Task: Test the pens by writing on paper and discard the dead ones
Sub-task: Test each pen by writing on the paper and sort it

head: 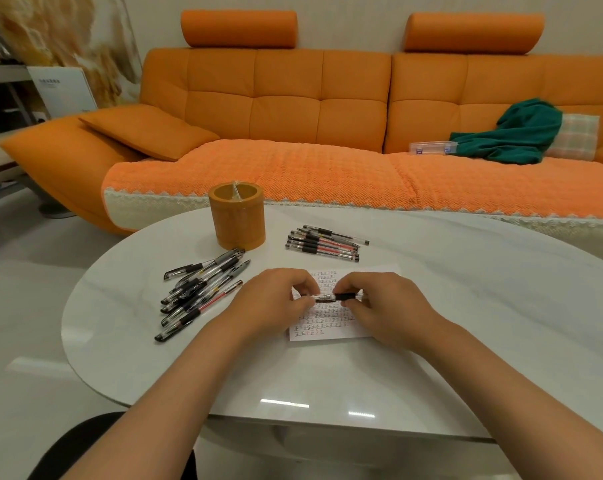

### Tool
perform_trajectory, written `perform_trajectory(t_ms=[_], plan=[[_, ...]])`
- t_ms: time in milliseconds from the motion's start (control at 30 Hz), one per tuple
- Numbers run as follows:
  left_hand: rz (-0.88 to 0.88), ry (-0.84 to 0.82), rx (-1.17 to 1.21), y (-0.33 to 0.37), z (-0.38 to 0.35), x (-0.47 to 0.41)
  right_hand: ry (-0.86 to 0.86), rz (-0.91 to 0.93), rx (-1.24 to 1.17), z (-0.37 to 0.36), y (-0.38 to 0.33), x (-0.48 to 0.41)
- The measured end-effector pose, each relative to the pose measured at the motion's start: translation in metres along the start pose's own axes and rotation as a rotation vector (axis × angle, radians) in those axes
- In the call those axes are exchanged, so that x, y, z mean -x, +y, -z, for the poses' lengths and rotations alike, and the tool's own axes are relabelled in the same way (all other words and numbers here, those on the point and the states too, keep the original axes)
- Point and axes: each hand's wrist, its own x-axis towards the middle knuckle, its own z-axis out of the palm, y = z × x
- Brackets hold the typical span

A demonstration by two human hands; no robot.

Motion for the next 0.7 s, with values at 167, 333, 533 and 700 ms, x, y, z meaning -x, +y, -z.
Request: perform_trajectory(t_ms=[167,333,533,700], plan=[[-0.026,0.014,0.256,0.006,-0.004,0.003,-0.014,0.071,-0.024,-0.006,-0.003,0.002],[-0.007,-0.076,0.468,0.016,-0.006,0.002,0.04,0.092,0.153,-0.008,-0.004,0.003],[-0.097,-0.008,-0.069,0.008,-0.021,-0.003,0.085,-0.02,0.235,-0.012,0.002,0.003],[-0.126,-0.054,-0.21,0.004,-0.032,-0.006,0.077,-0.082,0.274,-0.009,0.016,0.005]])
